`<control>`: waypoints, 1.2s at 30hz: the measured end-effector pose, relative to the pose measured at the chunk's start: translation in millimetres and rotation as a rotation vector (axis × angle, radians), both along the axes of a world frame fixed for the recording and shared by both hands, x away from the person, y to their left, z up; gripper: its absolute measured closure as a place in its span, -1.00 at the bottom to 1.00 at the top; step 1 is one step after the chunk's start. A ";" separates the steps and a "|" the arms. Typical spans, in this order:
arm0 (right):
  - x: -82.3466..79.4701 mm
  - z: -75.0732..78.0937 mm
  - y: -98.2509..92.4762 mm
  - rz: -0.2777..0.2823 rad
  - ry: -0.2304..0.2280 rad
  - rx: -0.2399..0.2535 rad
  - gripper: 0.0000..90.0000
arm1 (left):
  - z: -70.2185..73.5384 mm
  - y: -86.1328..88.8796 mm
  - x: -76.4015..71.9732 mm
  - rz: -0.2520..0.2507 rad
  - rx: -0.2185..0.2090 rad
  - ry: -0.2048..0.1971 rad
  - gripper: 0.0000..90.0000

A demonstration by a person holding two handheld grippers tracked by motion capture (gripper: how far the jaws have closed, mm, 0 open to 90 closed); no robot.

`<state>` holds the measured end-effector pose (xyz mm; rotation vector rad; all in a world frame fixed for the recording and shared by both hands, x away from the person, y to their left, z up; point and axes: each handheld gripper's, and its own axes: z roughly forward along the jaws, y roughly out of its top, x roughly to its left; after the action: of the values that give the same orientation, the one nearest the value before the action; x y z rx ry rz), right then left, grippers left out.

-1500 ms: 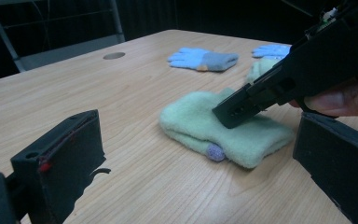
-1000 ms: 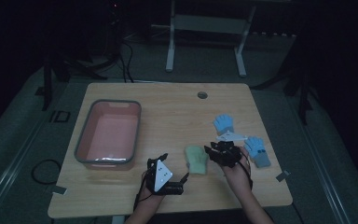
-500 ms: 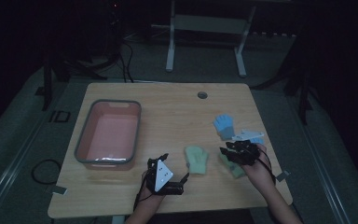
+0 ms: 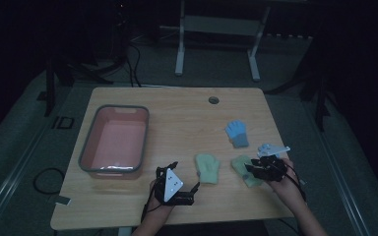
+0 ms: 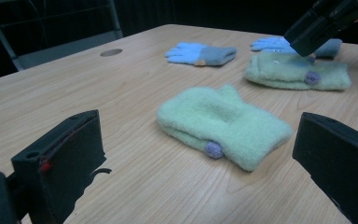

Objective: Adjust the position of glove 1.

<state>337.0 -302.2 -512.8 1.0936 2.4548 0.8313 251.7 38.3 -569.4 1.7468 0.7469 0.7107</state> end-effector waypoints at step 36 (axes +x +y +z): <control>-19.4 22.6 28.5 -0.468 -0.052 0.132 0.93 | 0.1 0.5 0.3 0.000 -0.002 0.002 -0.95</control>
<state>317.7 -273.7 -490.2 1.5860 1.9967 0.8592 252.0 38.7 -569.3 1.7461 0.7487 0.7083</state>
